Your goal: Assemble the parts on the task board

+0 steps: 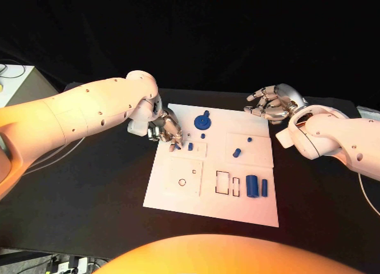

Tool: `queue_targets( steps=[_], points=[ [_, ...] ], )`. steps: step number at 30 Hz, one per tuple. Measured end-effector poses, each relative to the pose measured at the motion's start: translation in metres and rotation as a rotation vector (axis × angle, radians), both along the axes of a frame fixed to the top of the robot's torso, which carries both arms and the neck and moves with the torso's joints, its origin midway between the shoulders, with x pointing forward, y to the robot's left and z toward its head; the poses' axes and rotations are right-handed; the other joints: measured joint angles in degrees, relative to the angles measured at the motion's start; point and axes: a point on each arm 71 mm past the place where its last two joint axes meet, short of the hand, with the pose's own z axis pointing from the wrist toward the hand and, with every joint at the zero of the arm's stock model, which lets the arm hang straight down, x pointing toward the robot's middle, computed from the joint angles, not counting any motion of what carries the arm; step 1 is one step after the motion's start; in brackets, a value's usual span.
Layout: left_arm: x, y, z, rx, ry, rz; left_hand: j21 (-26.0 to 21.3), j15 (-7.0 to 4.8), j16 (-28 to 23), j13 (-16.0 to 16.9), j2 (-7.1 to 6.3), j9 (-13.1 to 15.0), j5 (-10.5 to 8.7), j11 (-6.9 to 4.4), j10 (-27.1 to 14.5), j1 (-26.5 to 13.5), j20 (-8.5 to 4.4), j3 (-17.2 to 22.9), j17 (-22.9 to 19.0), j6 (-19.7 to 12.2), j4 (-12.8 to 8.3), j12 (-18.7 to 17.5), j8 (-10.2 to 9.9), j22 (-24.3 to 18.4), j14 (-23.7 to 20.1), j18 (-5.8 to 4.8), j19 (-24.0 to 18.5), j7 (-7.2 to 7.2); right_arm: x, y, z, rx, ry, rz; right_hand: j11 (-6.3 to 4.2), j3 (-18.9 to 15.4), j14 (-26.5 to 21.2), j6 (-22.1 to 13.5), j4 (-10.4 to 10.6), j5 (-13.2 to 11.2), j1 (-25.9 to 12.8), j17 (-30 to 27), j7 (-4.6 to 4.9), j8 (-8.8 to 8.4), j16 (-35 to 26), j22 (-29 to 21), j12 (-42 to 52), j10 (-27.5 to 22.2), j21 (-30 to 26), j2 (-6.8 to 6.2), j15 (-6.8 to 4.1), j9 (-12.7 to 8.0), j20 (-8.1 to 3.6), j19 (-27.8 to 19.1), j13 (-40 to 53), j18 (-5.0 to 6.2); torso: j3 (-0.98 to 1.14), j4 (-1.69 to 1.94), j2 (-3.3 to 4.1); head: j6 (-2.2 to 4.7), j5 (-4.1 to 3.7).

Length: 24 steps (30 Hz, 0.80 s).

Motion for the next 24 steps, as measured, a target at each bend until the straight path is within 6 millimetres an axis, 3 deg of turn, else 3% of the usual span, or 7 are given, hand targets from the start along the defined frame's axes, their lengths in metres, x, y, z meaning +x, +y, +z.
queue_targets(
  steps=[24],
  points=[
    [-0.0005, -0.0045, -0.0021, 0.016, -0.010, -0.011, 0.00, 0.00, 0.00, -0.01, 0.00, -0.05, 0.18, -0.04, -0.03, 0.00, 0.00, 0.00, 0.00, 0.00, -0.01, 0.00, 0.17, 0.00, 0.00, 0.00, 0.00, 0.02, -0.0003, -0.0008, 0.0000, 0.000, 0.000, -0.001, 0.03, 0.00, 0.00, 0.00, 0.00, 0.00, -0.23, 0.00, 0.00, 0.00, 0.00, -0.01, 0.00, 0.03, 0.00, 0.23, 0.00, 0.00, 0.00, 0.00, -0.22, 0.00, 0.04, -0.02, 0.04, -0.01, -0.15]
  ],
)
